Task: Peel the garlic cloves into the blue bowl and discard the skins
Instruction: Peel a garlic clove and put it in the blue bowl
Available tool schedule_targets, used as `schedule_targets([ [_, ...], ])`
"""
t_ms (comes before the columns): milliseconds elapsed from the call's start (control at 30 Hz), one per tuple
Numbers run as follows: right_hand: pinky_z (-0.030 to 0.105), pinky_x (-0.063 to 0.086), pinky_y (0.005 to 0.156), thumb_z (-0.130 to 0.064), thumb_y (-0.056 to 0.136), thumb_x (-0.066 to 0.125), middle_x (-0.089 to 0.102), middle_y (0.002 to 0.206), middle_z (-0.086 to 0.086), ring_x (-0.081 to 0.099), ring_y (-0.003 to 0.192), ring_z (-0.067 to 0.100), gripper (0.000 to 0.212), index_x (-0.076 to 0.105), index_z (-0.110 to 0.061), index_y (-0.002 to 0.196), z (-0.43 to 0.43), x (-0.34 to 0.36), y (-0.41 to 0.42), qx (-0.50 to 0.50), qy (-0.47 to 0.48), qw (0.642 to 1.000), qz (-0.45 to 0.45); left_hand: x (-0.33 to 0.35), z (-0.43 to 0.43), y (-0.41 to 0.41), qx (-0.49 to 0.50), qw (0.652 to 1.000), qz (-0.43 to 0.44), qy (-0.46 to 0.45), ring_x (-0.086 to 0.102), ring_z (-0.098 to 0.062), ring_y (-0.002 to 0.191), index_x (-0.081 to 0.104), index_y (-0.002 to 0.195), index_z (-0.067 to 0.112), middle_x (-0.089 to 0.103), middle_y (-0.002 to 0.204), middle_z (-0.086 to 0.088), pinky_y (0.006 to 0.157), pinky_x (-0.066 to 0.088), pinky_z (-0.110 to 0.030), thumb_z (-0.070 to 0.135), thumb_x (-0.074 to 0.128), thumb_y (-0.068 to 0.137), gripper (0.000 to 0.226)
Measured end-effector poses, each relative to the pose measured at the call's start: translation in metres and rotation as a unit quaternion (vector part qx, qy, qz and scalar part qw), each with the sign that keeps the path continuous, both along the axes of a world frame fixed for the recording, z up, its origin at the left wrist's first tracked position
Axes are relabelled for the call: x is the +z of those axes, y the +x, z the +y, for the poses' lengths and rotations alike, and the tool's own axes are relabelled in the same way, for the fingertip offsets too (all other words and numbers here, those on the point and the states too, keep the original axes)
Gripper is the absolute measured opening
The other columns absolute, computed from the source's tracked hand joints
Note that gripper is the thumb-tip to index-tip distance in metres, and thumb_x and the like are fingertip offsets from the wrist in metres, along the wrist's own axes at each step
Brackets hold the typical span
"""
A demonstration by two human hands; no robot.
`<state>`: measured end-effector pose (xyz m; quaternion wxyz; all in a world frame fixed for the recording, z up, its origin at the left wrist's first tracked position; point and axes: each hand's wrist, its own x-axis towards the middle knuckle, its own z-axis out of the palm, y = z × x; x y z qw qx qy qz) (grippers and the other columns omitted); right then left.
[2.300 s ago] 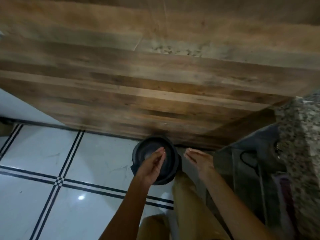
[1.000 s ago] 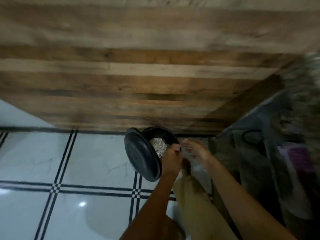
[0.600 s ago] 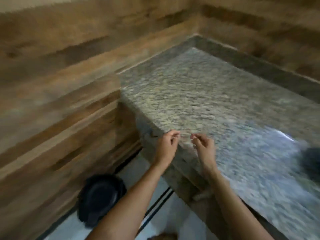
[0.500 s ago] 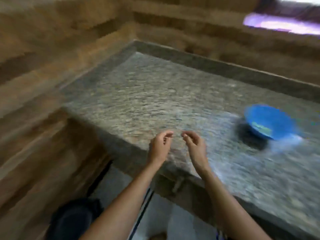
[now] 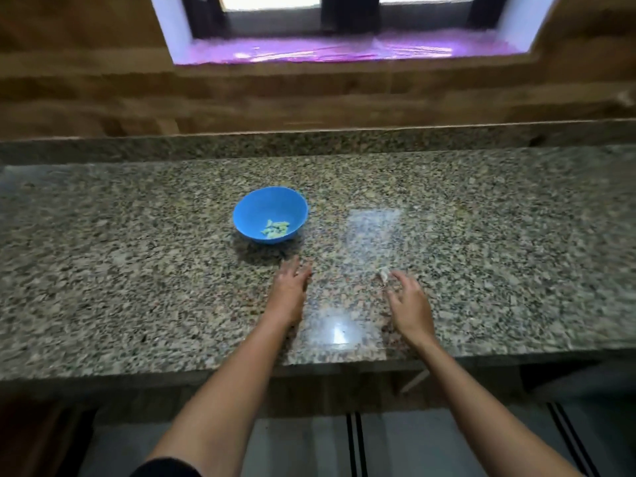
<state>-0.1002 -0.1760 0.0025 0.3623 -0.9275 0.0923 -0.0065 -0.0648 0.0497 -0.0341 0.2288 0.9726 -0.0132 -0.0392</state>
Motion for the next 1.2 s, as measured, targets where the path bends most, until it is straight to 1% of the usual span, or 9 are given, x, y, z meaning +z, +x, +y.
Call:
schedule_targets([
  [167,0.032,0.042,0.086,-0.025,0.097,0.045,0.039,0.138,0.008,0.046,0.117,0.024,0.047,0.033,-0.023,0.143,-0.009,-0.007,0.022,0.006,-0.035,0.998,0.045,0.003,0.008,-0.016,-0.066,0.987,-0.113,0.088,0.062,-0.033,0.089,0.068,0.099,0.003,0.065,0.097,-0.018,0.074,0.048,-0.038,0.004,0.056,0.085,0.018],
  [300,0.034,0.044,0.085,-0.033,0.098,0.043,0.039,0.134,0.011,0.047,0.114,0.026,0.042,0.037,-0.025,0.139,-0.002,-0.003,0.046,0.035,-0.089,0.993,0.067,0.058,0.005,0.033,0.036,0.966,-0.254,-0.041,0.064,-0.027,0.075,0.071,0.087,0.001,0.068,0.084,-0.014,0.067,0.049,-0.037,0.0,0.063,0.084,0.008],
  [500,0.027,0.045,0.079,-0.019,0.089,0.058,0.063,0.107,0.009,0.059,0.097,0.022,0.018,0.069,-0.013,0.103,0.003,0.0,0.078,0.051,-0.103,0.991,0.063,0.073,0.044,0.12,0.159,0.987,-0.033,0.013,0.063,-0.032,0.097,0.071,0.101,0.005,0.069,0.105,-0.018,0.085,0.051,-0.041,0.002,0.057,0.089,0.019],
  [633,0.022,0.052,0.064,-0.009,0.08,0.07,0.071,0.092,0.009,0.066,0.075,0.015,0.008,0.07,-0.012,0.087,0.019,0.0,0.078,-0.093,0.187,0.975,0.075,0.083,0.024,0.1,0.118,0.976,-0.14,-0.116,0.066,-0.023,0.093,0.07,0.109,0.012,0.071,0.105,-0.007,0.083,0.05,-0.032,0.013,0.059,0.092,0.021],
  [767,0.025,0.057,0.066,0.008,0.079,0.064,0.068,0.09,0.015,0.066,0.078,0.023,0.014,0.064,-0.004,0.086,0.054,0.009,0.066,-0.219,0.565,0.788,0.109,0.067,-0.028,0.044,0.027,0.925,0.08,-0.37,0.068,-0.011,0.082,0.068,0.108,0.014,0.068,0.099,0.006,0.076,0.056,-0.026,0.02,0.069,0.084,0.024],
  [867,0.023,0.057,0.057,0.011,0.081,0.06,0.067,0.083,0.014,0.066,0.071,0.022,0.015,0.063,-0.001,0.089,0.071,0.011,0.061,-0.23,0.617,0.745,0.11,0.046,-0.041,0.028,0.097,0.861,0.13,-0.482,0.071,-0.015,0.072,0.073,0.095,0.01,0.074,0.088,-0.009,0.066,0.059,-0.028,0.007,0.07,0.081,0.014],
  [967,0.025,0.057,0.055,0.01,0.081,0.061,0.07,0.083,0.011,0.069,0.065,0.019,0.016,0.065,0.0,0.093,0.072,0.007,0.059,-0.201,0.602,0.764,0.111,0.041,-0.042,0.023,0.134,0.843,0.107,-0.509,0.071,-0.016,0.073,0.074,0.093,0.004,0.074,0.082,-0.007,0.066,0.058,-0.026,0.004,0.07,0.081,0.012],
  [1100,0.027,0.057,0.065,-0.005,0.088,0.06,0.07,0.081,0.01,0.067,0.074,0.023,0.013,0.067,0.0,0.098,0.061,0.007,0.056,-0.091,0.501,0.848,0.146,0.034,-0.031,0.019,0.023,0.958,-0.052,-0.281,0.068,-0.006,0.075,0.075,0.098,0.012,0.074,0.087,0.001,0.07,0.056,-0.024,0.016,0.071,0.083,0.016],
  [1200,0.024,0.057,0.068,-0.005,0.083,0.066,0.07,0.088,0.017,0.067,0.077,0.023,0.019,0.067,0.006,0.098,0.052,0.005,0.057,-0.068,0.451,0.882,0.121,0.03,-0.032,0.011,-0.075,0.972,-0.124,-0.186,0.067,-0.011,0.078,0.072,0.105,0.013,0.073,0.093,-0.002,0.071,0.056,-0.026,0.019,0.069,0.085,0.021],
])
